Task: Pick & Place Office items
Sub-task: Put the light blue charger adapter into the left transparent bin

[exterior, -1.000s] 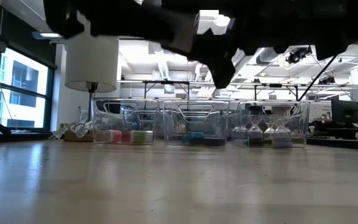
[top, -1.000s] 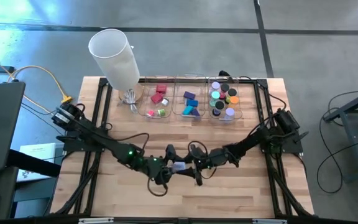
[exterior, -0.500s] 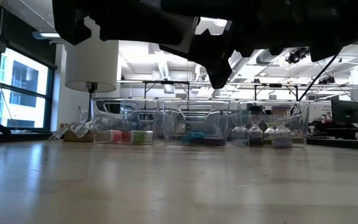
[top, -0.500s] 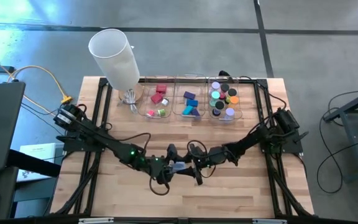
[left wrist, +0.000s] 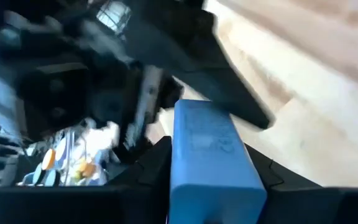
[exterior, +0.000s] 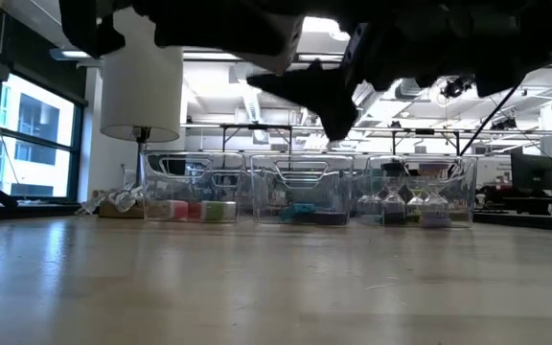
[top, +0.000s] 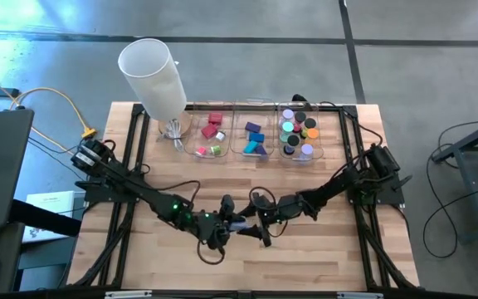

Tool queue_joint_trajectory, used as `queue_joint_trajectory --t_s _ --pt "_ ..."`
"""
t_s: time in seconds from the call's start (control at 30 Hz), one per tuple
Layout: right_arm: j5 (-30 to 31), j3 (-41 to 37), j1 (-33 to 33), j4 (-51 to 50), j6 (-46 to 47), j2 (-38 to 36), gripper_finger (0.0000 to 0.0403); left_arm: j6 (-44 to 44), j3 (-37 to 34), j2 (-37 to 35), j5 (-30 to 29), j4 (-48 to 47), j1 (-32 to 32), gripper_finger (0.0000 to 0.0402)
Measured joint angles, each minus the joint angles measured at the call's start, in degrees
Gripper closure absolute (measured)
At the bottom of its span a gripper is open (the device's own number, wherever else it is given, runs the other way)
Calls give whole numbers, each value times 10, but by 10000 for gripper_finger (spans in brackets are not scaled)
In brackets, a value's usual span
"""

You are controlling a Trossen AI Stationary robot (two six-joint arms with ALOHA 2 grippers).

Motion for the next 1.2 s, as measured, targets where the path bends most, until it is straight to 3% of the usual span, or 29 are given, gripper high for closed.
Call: queue_joint_trajectory --t_s 0.1,0.17,0.33,0.53,0.63,0.77,0.93,1.2 --pt "-30 0 -1 -1 -5 2 34 -24 0 -1 -5 3 -11 288" --pt "-40 0 -1 3 -1 1 20 -31 0 -1 -14 -4 -18 288" --pt "-79 0 -1 -34 7 1 71 -60 0 -8 -76 -49 -33 289" --pt "-176 -1 -5 -121 4 -28 120 -108 0 -61 -77 -156 -51 290" --pt "-186 -1 -4 -164 11 -49 133 -139 0 -107 -93 -203 -47 290" --pt "-141 -1 0 -240 3 -88 142 -218 1 -167 -95 -260 6 290" --pt "-34 -1 7 -360 -16 -136 144 -357 1 -204 -86 -325 138 290" --pt "141 -9 25 -465 -27 -161 144 -502 1 -183 15 -369 356 290"
